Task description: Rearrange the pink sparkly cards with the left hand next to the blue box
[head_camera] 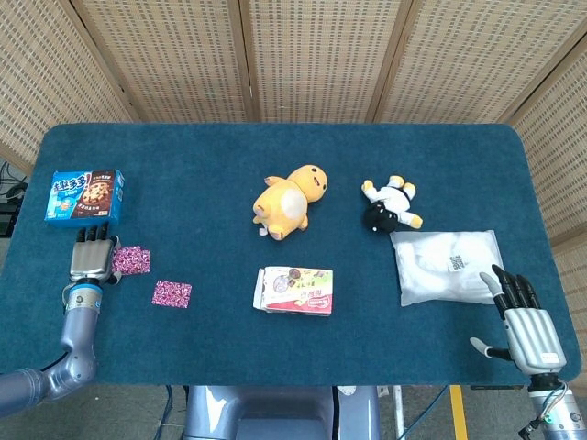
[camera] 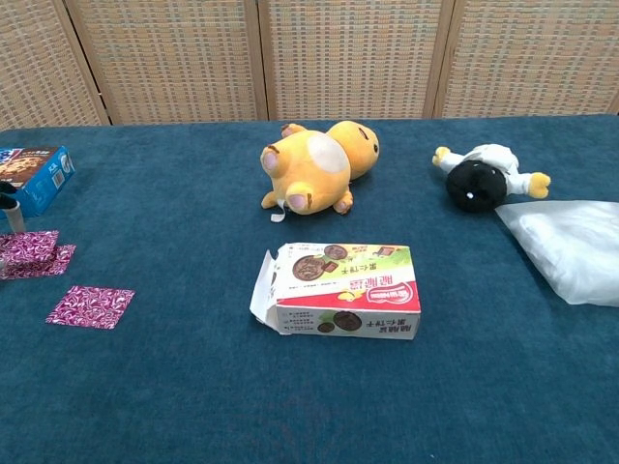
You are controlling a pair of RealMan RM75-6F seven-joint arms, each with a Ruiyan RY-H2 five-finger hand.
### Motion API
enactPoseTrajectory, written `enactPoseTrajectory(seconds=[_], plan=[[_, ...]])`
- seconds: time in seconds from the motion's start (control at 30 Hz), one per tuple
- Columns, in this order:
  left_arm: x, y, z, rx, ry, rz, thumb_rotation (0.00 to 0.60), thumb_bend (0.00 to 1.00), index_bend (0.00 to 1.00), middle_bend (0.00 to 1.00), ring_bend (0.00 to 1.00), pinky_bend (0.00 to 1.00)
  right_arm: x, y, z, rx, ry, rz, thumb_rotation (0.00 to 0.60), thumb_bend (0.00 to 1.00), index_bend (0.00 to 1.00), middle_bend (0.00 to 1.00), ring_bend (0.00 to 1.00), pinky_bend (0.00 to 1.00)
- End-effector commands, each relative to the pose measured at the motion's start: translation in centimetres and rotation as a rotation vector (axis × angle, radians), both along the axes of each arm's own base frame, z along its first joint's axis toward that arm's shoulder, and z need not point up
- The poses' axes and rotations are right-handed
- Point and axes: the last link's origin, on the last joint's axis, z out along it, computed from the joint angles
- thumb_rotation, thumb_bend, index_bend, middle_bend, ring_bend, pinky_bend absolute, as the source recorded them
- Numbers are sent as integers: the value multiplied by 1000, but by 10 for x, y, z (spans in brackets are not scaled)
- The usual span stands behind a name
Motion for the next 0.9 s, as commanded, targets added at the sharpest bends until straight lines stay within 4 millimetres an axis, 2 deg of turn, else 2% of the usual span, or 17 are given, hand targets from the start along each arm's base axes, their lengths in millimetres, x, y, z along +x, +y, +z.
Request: enactPoseTrajectory(seconds=[0.03, 0.17, 0.4, 0.6, 0.77, 0.9], plan=[[1, 0, -2, -3, -1, -6, 600, 299, 499, 0, 0, 0, 0, 0, 0, -1, -1, -1, 600, 84, 0, 0, 0, 0], [4, 1, -5, -7, -5, -15, 600, 289, 499, 0, 0, 0, 0, 0, 1, -3, -1, -1, 600, 82, 0, 0, 0, 0], [5, 1, -5, -8, 11, -19, 600, 208, 501, 0, 0, 0, -1, 0, 2, -6, -6, -1, 600, 81, 0, 0, 0, 0], [7, 3, -4, 11, 4, -24, 600, 196, 500, 0, 0, 0, -1, 0, 2, -8, -6, -4, 600, 84, 0, 0, 0, 0], [17, -2, -4, 11, -67, -34, 600, 187, 485, 0, 0, 0, -1, 0, 1, -4, -4, -5, 600, 82, 0, 0, 0, 0], [33, -12, -9, -23, -97, -96, 600, 172, 477, 0, 0, 0, 0, 0, 1, -3, -3, 0, 600, 84, 0, 0, 0, 0]])
